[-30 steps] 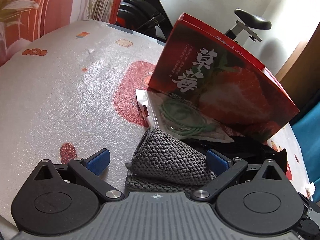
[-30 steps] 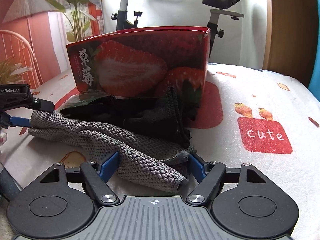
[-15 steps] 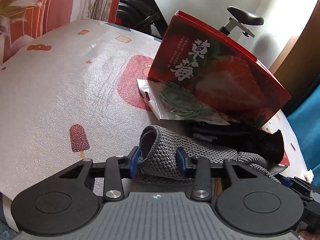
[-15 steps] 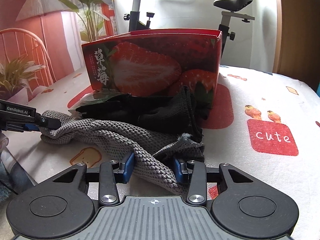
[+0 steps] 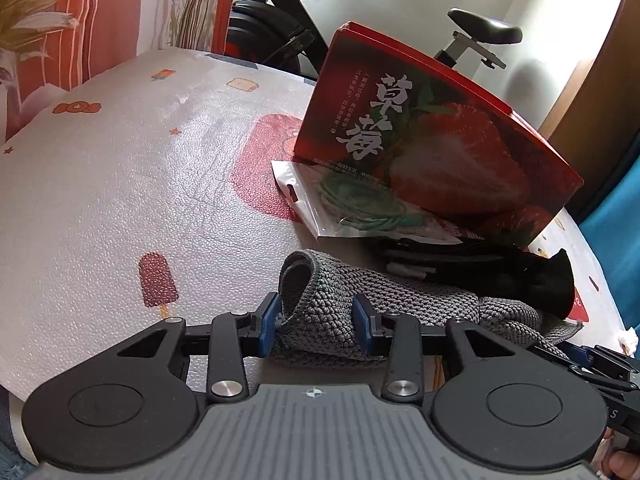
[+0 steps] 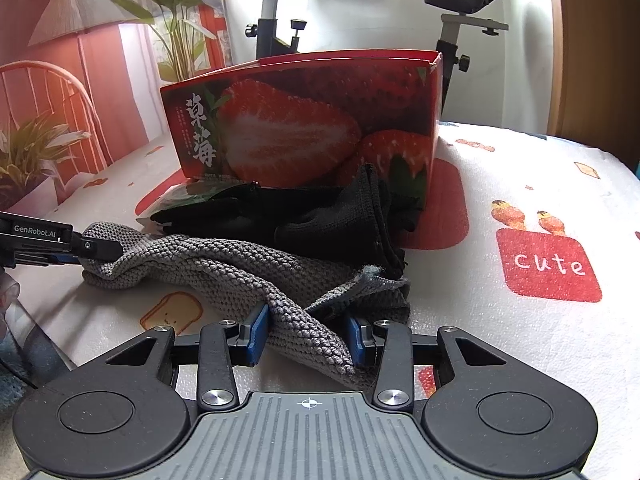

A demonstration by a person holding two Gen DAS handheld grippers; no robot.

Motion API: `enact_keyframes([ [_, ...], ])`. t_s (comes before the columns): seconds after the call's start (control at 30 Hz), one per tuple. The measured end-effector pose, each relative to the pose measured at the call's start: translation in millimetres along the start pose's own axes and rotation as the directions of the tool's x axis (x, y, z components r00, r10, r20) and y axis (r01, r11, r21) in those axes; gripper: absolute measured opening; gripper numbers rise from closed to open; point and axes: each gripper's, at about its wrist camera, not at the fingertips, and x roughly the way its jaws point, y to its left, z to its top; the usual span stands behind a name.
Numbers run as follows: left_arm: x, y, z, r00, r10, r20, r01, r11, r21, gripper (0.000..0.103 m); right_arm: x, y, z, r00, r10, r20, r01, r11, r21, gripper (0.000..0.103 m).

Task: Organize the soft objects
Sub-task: 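Close the left gripper on a fold of the grey knit cloth, then lift the grey knit cloth up with the left gripper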

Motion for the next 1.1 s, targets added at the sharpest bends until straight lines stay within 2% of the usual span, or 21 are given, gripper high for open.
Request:
enact_keyframes([
  [0.23, 0, -1, -1, 1.0, 0.004, 0.005, -0.004, 1.0, 0.008, 0.042, 1, 0, 0, 1.0, 0.001, -0.003, -0.001, 1.0, 0.002, 0.037],
  [0.27, -1, -1, -1, 1.0, 0.003, 0.006, -0.003, 1.0, 0.009, 0.043, 1, 0, 0, 1.0, 0.0, -0.003, 0.0, 1.0, 0.002, 0.037],
  [0.33, -1, -2, -1, 1.0, 0.003, 0.007, -0.003, 1.0, 0.016, 0.051, 2, 1, -1, 1.0, -0.001, -0.002, 0.001, 1.0, -0.001, 0.037],
  [0.53, 0, -12, -3, 1.0, 0.012, 0.007, -0.013, 0.998, 0.06, 0.052, 2, 1, -1, 1.0, 0.0, -0.002, 0.0, 1.0, -0.004, 0.037],
  [0.57, 1, -12, -3, 1.0, 0.012, 0.007, -0.012, 0.998, 0.061, 0.051, 2, 1, -1, 1.0, 0.0, -0.002, 0.0, 1.0, -0.003, 0.037],
  [0.7, 0, -10, -4, 1.0, 0.014, 0.015, -0.015, 0.999, 0.048, 0.019, 2, 1, -1, 1.0, 0.0, -0.001, 0.0, 1.0, -0.006, 0.036],
  [0.73, 0, -9, -4, 1.0, 0.008, 0.015, -0.008, 0.999, 0.04, 0.017, 1, 2, -1, 1.0, 0.003, 0.0, -0.003, 1.0, -0.011, 0.034],
  [0.8, -3, -7, -3, 1.0, -0.011, 0.024, 0.011, 1.0, 0.028, 0.015, 0, 6, -1, 1.0, 0.018, -0.002, -0.018, 0.999, -0.034, 0.019],
  [0.87, -8, -13, -3, 0.999, -0.004, 0.043, 0.002, 0.998, 0.055, 0.015, -2, 11, -1, 1.0, 0.021, 0.003, -0.021, 0.997, -0.069, 0.01],
  [0.97, -18, -25, -4, 0.996, 0.024, 0.086, -0.033, 0.993, 0.112, 0.015, -9, 17, 1, 0.999, 0.031, 0.024, -0.029, 0.994, -0.103, 0.006],
  [1.1, -30, -34, -3, 0.988, 0.045, 0.145, -0.068, 0.985, 0.158, 0.015, -20, 21, 4, 0.997, 0.042, 0.064, -0.033, 0.991, -0.127, 0.005],
])
